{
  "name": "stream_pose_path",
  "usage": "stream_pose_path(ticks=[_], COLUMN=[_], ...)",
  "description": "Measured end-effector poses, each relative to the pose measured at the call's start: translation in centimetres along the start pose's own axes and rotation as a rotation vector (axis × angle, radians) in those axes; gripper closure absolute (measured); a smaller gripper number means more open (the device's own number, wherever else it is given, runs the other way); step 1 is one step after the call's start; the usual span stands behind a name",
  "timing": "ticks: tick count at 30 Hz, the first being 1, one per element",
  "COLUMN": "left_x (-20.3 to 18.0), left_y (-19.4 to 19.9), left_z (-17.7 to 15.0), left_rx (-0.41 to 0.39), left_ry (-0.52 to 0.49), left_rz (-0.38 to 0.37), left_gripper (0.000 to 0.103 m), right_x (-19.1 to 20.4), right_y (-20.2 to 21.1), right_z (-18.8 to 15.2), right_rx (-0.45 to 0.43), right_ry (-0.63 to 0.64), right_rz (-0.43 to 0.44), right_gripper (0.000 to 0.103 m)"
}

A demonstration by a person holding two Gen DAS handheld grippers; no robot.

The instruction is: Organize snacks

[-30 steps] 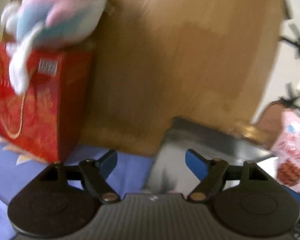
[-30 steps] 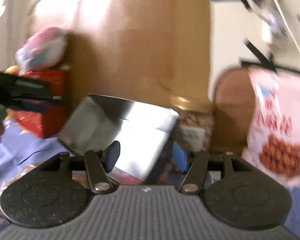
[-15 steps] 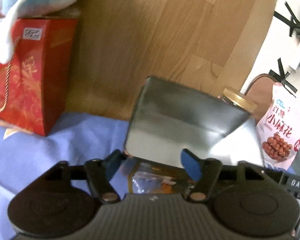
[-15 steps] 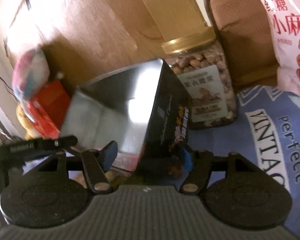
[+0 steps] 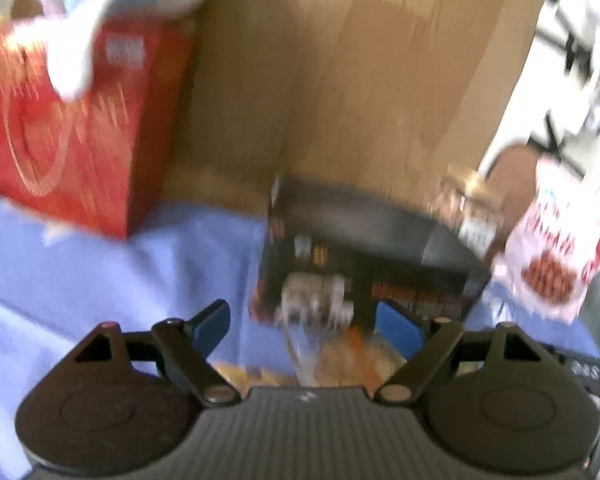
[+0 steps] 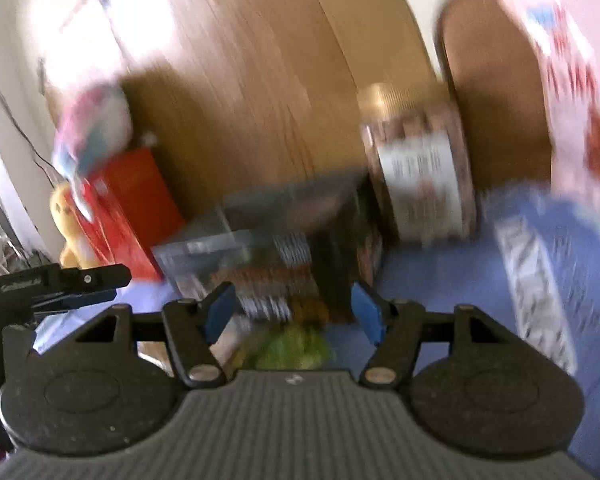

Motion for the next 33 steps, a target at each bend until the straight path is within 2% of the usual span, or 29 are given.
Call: stream_pose_path(ticks=[1, 2, 3, 5, 7, 10, 12, 13, 14, 15, 17, 19, 21, 27, 28, 29, 31, 33], left_x=[-0.3, -0.4, -0.6, -1.9, -2.8, -4.0, -3.4, -3.1, -2.7, -2.2, -1.0, -0.1, -0.4, -0.6, -0.6, -0.6, -0.5, -0.4], left_y=[-1.4, -2.4, -2.7, -2.4, -1.2, 0.9, 3.0, 3.8, 4.3, 4.6, 5.4, 5.3, 4.5, 2.5, 2.3, 2.0, 1.6, 1.7], left_z=[-0.8, -1.7, -2.4, -3.3, -4.2, -5.7, -6.2, -6.1, -5.8, -5.1, -3.7, -3.3, -3.3, -4.0, -4.1, -4.3, -5.0, -5.3], left_rx=[0.055, 0.104, 0.122, 0.116, 0.121, 0.122, 0.109, 0.097, 0.076, 0.051, 0.024, 0.052, 0.086, 0.101, 0.105, 0.114, 0.125, 0.115], left_ry=[0.009, 0.019, 0.016, -0.028, -0.061, -0.096, -0.079, -0.065, -0.045, -0.023, 0.026, 0.088, 0.115, 0.100, 0.100, 0.098, 0.098, 0.082], left_rz=[-0.014, -0.022, -0.022, -0.051, -0.054, -0.089, -0.114, -0.120, -0.111, -0.095, -0.084, -0.097, -0.132, -0.124, -0.125, -0.130, -0.130, -0.134], left_gripper=[0.024, 0.034, 0.037, 0.048, 0.050, 0.048, 0.045, 0.038, 0.032, 0.032, 0.032, 0.032, 0.033, 0.038, 0.045, 0.058, 0.066, 0.068], right_x=[-0.1, -0.2, -0.3, 0.5, 2.1, 4.2, 4.7, 4.5, 4.7, 4.8, 5.4, 6.4, 7.0, 5.0, 4.7, 4.8, 5.9, 7.0], right_y=[-0.9, -1.8, -2.5, -2.3, -1.0, 1.1, 2.7, 3.7, 4.5, 4.9, 5.2, 4.4, 3.2, -2.9, -3.5, -3.8, -3.4, -2.7], right_z=[-0.6, -1.2, -1.8, -2.3, -3.0, -4.1, -3.8, -3.6, -3.1, -2.4, -1.5, -1.2, -1.3, -2.6, -2.9, -2.9, -3.1, -3.8], right_rx=[0.038, 0.075, 0.112, 0.123, 0.144, 0.136, 0.078, 0.036, -0.002, -0.036, -0.071, -0.051, -0.001, 0.190, 0.209, 0.209, 0.225, 0.215], right_ry=[-0.032, -0.061, -0.081, -0.058, 0.003, 0.154, 0.224, 0.253, 0.264, 0.260, 0.236, 0.223, 0.193, -0.003, -0.029, -0.046, -0.036, 0.036], right_rz=[0.016, 0.027, 0.028, 0.032, 0.063, 0.031, -0.030, -0.065, -0.090, -0.101, -0.062, 0.001, 0.058, 0.153, 0.166, 0.183, 0.240, 0.226], right_gripper=[0.038, 0.046, 0.054, 0.057, 0.063, 0.068, 0.066, 0.065, 0.061, 0.058, 0.058, 0.058, 0.057, 0.057, 0.057, 0.057, 0.062, 0.066])
Point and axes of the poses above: each gripper's, at about its wrist camera, not at the fingertips, and y roughly against the way its jaws point, x to its left, z to its top, the point moved 9 cm from there along -y, roughly the way its jaws point, and after that the axes turned 5 degrees about y, right-handed, at the moved point
